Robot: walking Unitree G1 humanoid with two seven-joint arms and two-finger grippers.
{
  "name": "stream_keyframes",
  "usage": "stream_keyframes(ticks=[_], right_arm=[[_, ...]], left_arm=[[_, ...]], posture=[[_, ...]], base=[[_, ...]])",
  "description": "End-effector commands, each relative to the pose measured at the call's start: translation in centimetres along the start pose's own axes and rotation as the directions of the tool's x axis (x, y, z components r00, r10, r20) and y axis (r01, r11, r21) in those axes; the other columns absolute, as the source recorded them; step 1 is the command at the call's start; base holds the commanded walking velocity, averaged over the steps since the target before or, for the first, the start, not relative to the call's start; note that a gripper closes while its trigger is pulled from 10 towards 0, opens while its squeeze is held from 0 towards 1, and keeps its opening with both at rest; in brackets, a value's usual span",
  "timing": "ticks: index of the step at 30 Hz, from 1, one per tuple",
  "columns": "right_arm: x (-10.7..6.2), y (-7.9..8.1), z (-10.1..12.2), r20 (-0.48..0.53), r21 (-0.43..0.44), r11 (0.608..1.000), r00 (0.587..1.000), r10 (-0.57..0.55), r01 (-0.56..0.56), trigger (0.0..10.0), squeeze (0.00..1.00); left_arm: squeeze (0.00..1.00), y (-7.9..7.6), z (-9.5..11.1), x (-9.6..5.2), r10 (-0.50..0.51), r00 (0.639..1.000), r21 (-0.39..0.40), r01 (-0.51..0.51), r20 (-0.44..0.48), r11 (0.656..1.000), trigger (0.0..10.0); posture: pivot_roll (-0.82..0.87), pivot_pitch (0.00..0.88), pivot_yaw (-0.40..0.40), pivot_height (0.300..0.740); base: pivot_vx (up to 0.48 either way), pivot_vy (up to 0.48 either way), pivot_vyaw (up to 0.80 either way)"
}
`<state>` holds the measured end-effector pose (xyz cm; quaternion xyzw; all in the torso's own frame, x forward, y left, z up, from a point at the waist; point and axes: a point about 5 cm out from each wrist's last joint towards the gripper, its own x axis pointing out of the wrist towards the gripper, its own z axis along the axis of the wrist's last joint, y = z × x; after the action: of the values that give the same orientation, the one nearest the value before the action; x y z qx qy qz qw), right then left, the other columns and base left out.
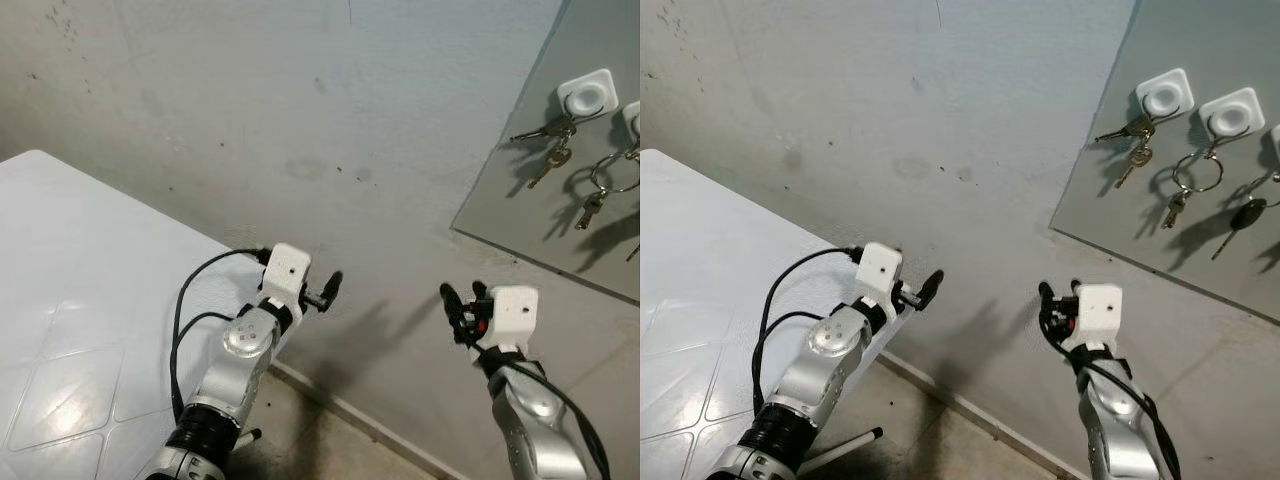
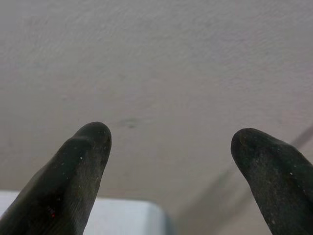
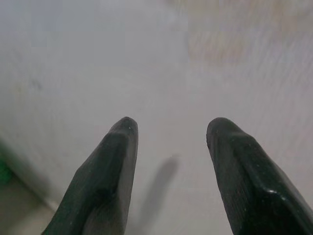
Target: Hang keys on a hook
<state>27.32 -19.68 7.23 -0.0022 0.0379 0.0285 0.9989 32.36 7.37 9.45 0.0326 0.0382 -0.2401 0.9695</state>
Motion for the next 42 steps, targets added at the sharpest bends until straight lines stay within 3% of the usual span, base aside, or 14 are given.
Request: stream_keyframes(ticks=[1,19,33,37,42], right_arm=[[-0.21,-0.15,-0.47,-0.006,-0.004,1.000,1.000,-0.012,0.012,10.0,0.00],[-0.18,-0.15,-0.80,0.048,0.021,0.998,0.997,-0.057,0.056,10.0,0.00],[-0.02,-0.21,-0.82,0.066,0.030,0.997,0.996,-0.066,0.064,10.0,0.00],[-0.01,-0.27,-0.93,0.064,0.028,0.997,0.996,-0.067,0.065,10.0,0.00],[-0.04,-0.29,-1.03,0.063,0.026,0.998,0.996,-0.065,0.064,10.0,0.00]], left_arm=[[0.00,-0.10,-0.31,-0.09,-0.012,1.000,0.005,0.012,0.000,1.000,10.0],[0.00,-0.84,0.04,0.41,-0.075,0.995,0.019,0.074,0.059,0.997,10.0],[0.00,-0.55,0.09,0.46,-0.062,0.995,-0.027,0.064,0.082,0.998,10.0],[0.00,-0.55,0.32,0.49,-0.070,0.993,0.009,0.070,0.093,0.998,10.0],[0.00,-0.51,0.46,0.50,-0.070,0.992,-0.015,0.072,0.104,0.997,10.0]], posture=[[-0.01,0.022,-0.044,0.740],[-0.02,0.010,-0.033,0.740],[-0.02,0.000,-0.037,0.740],[-0.02,0.000,-0.038,0.740],[-0.02,0.000,-0.040,0.740]], base=[[0.000,0.000,0.00],[0.000,0.000,0.00],[0.000,0.000,0.00],[0.000,0.000,0.00],[0.000,-0.423,0.00]])
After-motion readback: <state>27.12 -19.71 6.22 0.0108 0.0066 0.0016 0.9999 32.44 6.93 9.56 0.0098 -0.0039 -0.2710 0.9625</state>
